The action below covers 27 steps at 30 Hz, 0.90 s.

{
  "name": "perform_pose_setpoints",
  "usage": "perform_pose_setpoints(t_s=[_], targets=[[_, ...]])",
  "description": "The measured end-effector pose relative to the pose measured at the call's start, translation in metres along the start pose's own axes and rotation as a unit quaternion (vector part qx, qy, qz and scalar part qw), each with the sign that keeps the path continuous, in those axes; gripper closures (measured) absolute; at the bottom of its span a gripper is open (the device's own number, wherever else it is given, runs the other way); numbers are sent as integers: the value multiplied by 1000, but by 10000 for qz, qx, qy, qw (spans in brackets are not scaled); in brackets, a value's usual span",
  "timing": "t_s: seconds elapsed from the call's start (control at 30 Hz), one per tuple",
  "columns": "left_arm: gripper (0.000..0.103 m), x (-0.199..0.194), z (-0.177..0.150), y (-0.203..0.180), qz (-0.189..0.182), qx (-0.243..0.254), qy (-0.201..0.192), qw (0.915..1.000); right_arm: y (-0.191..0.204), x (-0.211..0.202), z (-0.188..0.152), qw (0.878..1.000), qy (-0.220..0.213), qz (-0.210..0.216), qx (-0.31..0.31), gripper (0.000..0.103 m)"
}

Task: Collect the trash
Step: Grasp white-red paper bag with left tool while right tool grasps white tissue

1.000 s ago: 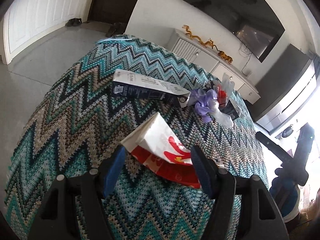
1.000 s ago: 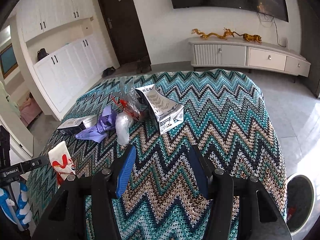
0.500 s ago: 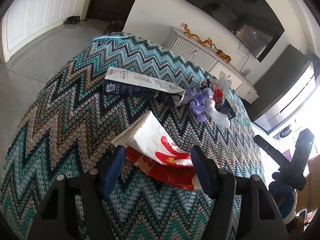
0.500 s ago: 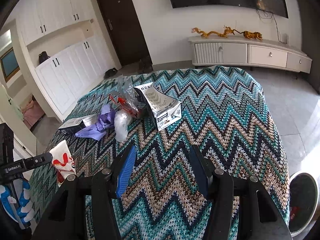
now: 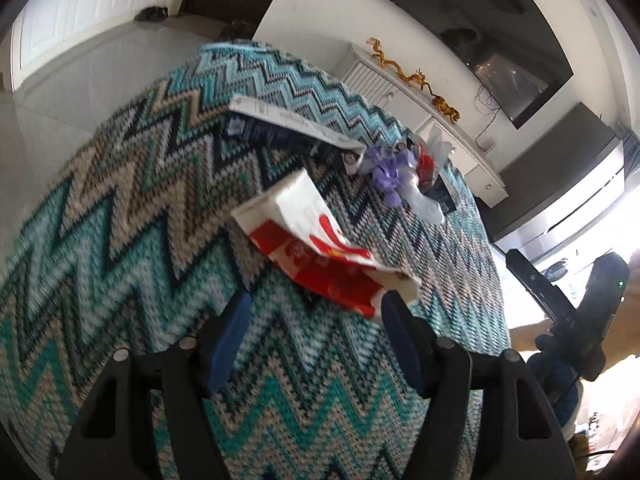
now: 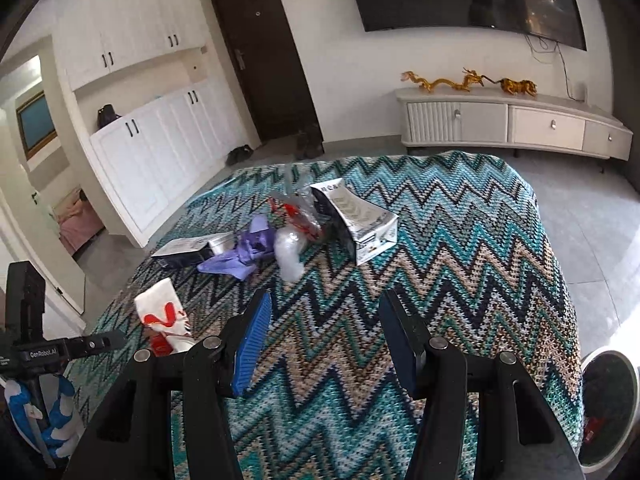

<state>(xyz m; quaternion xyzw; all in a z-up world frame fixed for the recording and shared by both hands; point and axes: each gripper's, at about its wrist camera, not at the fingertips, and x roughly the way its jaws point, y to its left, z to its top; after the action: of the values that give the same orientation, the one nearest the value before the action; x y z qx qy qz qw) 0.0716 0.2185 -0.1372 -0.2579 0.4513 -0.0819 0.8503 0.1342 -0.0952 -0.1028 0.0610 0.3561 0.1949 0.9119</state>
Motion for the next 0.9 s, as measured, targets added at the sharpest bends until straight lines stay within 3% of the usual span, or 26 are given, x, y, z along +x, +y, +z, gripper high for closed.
perform_pose_setpoints(t_s=[0.13,0.43,0.73,0.9], targets=[[37,10,-2,1,-354,-278,207,9988,2,0,-2,10000,23,21,-17,46],[33,38,13,4,-595,-693,413,9950,2,26,6,9997,198,14,-109,45],[32,59,38,-4,-544,-629,260,9962,21,74,22,9979,480,46,-422,45],[39,70,52,-5,-458,-565,118,9973,27,102,30,9960,631,3,-637,46]])
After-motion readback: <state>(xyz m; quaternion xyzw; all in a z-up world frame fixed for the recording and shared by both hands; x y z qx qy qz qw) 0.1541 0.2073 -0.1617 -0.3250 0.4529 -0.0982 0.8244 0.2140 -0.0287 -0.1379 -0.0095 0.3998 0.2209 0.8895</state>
